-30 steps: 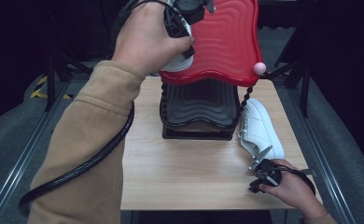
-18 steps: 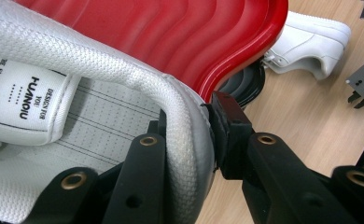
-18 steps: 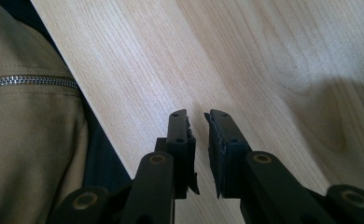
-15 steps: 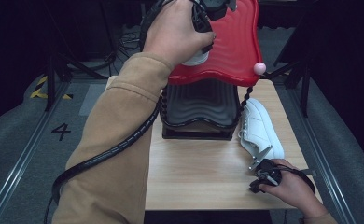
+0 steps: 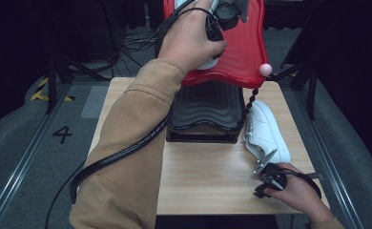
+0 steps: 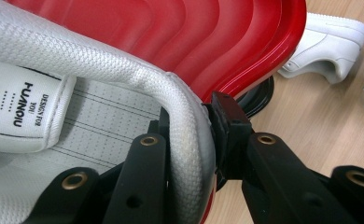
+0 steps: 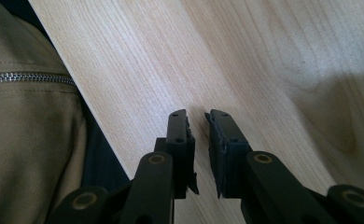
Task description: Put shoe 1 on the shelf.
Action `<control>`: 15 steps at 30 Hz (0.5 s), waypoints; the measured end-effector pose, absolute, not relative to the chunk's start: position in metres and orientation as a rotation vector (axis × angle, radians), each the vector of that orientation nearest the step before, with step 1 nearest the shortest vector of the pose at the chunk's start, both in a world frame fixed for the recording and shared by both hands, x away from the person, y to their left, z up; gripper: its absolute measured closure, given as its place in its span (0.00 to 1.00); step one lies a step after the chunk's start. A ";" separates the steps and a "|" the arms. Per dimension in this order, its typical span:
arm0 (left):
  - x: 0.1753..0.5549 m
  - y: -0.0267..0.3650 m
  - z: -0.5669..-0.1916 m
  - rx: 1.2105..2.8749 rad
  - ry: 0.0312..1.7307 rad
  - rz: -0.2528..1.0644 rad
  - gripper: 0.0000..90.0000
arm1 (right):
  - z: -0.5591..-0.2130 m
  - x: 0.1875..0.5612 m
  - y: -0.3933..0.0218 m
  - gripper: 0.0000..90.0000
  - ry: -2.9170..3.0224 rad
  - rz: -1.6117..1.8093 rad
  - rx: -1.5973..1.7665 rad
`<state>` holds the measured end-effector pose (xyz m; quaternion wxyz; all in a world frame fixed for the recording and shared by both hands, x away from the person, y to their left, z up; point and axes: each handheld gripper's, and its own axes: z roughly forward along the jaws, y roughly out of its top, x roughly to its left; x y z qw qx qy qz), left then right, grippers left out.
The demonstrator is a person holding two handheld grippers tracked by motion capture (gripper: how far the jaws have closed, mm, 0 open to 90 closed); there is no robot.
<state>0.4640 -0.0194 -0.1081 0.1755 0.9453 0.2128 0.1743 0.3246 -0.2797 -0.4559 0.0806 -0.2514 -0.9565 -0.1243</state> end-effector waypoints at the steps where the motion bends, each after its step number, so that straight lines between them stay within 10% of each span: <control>1: 0.464 -0.020 -0.110 2.679 0.600 0.489 0.84 | -0.456 0.325 -0.280 0.87 -2.860 -0.370 -0.751; 15: 0.466 -0.022 -0.122 2.709 0.638 0.494 0.83 | -0.458 0.323 -0.275 0.86 -2.845 -0.361 -0.742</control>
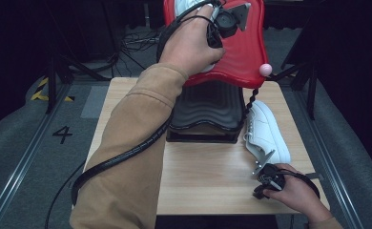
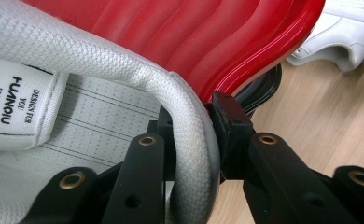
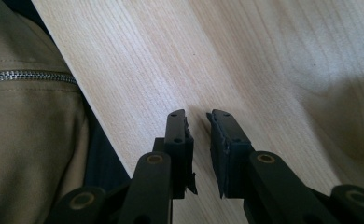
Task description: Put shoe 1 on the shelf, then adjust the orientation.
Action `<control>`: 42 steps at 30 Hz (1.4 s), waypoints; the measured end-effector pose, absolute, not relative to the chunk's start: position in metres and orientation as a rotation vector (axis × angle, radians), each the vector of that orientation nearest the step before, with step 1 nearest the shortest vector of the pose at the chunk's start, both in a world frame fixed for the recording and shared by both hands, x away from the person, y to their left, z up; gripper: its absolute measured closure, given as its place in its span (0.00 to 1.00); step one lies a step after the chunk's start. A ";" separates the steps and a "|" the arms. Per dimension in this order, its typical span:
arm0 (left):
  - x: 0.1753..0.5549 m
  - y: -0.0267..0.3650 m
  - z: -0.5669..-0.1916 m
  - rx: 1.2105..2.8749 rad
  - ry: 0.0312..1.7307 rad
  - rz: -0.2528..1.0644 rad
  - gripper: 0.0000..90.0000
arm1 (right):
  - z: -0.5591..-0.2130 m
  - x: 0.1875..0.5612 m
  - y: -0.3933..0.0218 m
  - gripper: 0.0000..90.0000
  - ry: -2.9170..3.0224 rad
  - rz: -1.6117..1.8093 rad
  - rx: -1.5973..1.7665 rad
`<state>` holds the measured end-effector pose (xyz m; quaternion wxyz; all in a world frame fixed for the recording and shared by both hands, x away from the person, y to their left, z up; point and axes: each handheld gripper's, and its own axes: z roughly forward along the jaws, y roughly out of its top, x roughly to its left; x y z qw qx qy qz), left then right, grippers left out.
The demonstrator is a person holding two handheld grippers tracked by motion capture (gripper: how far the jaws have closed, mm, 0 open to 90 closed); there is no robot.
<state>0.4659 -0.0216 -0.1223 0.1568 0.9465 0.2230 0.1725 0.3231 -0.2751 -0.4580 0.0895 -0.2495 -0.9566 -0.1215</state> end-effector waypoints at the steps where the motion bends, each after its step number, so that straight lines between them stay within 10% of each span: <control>1: 0.466 -0.022 -0.122 2.709 0.638 0.494 0.83 | -0.458 0.323 -0.275 0.86 -2.845 -0.361 -0.742; 21: 0.459 -0.013 -0.104 2.639 0.654 0.511 0.55 | -0.456 0.323 -0.276 0.85 -2.868 -0.356 -0.720; 42: 0.376 0.000 -0.095 2.602 0.343 0.415 0.59 | -0.457 0.322 -0.270 0.84 -2.857 -0.350 -0.727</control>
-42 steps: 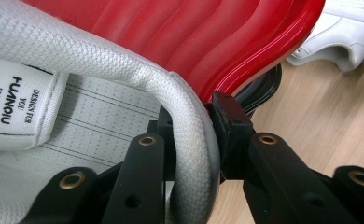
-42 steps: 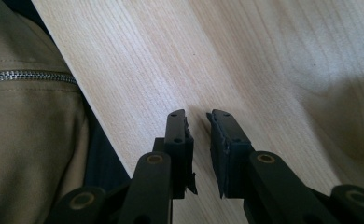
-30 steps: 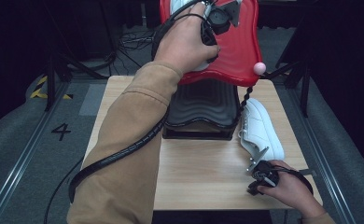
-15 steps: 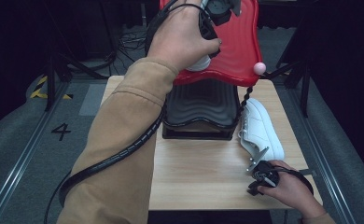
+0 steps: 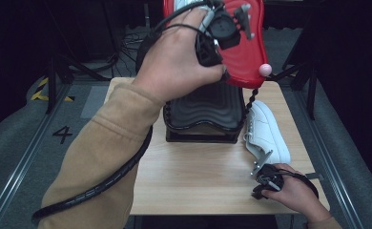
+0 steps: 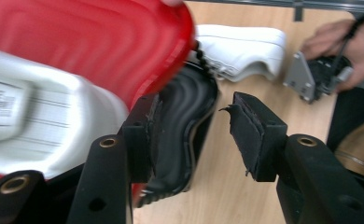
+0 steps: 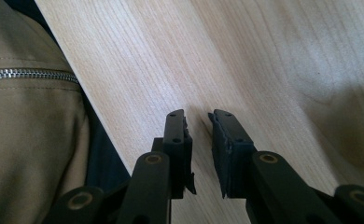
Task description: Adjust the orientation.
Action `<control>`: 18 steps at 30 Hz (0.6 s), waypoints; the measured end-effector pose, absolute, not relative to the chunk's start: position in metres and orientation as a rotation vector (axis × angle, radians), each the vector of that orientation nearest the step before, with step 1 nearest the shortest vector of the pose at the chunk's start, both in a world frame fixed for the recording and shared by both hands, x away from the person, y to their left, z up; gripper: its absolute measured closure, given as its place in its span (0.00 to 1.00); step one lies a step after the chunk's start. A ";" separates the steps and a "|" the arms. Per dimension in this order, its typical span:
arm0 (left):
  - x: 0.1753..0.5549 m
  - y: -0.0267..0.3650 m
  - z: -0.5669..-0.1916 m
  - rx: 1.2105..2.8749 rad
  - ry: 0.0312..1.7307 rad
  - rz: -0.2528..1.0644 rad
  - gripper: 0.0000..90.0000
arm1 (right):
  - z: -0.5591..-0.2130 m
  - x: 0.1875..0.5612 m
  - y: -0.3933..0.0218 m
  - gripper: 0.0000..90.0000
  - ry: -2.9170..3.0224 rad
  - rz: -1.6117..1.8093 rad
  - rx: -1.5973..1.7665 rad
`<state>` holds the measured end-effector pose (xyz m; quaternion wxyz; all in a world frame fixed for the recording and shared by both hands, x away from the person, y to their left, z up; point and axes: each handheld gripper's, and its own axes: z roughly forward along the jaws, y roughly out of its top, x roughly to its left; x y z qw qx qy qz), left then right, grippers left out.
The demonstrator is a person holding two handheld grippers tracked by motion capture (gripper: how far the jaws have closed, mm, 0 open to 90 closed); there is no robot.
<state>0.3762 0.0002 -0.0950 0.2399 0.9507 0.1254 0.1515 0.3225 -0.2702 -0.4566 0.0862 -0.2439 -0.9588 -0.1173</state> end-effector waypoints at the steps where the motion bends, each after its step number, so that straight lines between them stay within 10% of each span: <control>1: 0.375 0.001 -0.100 2.609 0.336 0.385 0.58 | -0.457 0.323 -0.270 0.84 -2.858 -0.349 -0.726; 18: 0.388 0.021 -0.234 2.622 0.346 0.128 0.58 | -0.457 0.327 -0.276 0.85 -2.874 -0.354 -0.753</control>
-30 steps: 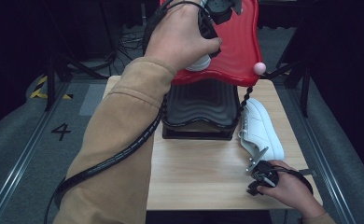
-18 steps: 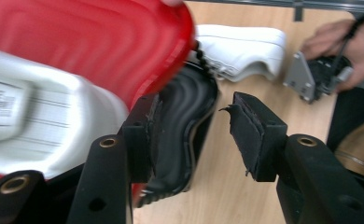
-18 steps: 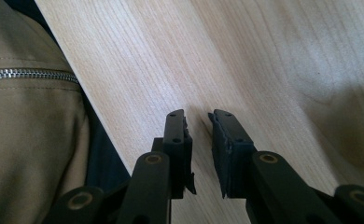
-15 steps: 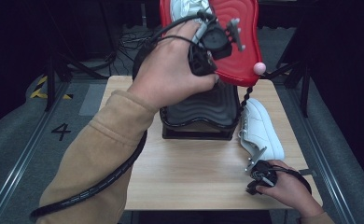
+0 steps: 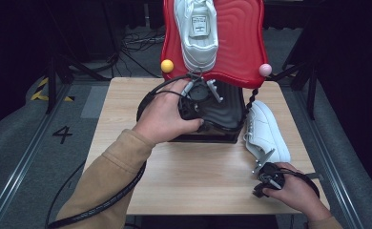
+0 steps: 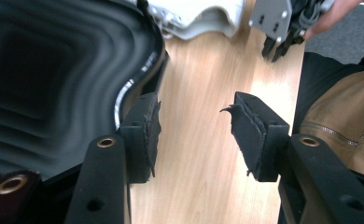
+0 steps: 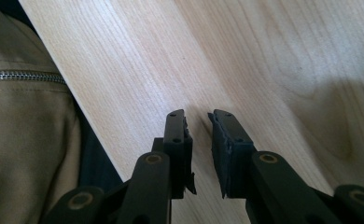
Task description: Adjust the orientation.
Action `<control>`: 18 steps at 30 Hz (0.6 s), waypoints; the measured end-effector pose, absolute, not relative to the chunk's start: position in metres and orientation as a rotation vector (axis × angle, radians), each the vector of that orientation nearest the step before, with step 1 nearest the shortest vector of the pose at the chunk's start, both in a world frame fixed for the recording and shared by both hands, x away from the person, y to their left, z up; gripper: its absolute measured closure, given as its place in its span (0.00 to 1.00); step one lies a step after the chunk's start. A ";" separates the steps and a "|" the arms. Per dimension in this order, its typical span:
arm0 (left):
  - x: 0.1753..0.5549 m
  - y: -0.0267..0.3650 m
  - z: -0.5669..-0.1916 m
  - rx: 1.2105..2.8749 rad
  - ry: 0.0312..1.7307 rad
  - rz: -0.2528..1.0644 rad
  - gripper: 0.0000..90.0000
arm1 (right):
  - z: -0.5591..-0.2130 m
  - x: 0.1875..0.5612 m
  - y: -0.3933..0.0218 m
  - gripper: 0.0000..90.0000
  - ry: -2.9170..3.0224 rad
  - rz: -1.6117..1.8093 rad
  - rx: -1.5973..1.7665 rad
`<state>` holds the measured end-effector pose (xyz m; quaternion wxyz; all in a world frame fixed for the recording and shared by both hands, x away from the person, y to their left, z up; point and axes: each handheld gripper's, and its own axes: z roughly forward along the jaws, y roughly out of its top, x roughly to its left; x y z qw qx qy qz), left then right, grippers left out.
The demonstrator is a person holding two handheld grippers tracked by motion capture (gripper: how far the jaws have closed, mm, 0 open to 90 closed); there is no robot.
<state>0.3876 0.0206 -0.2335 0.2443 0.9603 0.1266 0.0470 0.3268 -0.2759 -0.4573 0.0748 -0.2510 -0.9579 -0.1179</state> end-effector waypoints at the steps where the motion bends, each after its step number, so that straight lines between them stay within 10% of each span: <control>1: 0.389 0.022 -0.241 2.621 0.351 0.114 0.57 | -0.458 0.327 -0.277 0.85 -2.873 -0.355 -0.755; 18: 0.378 0.056 -0.354 2.529 0.491 -0.041 0.54 | -0.457 0.330 -0.283 0.85 -2.874 -0.376 -0.773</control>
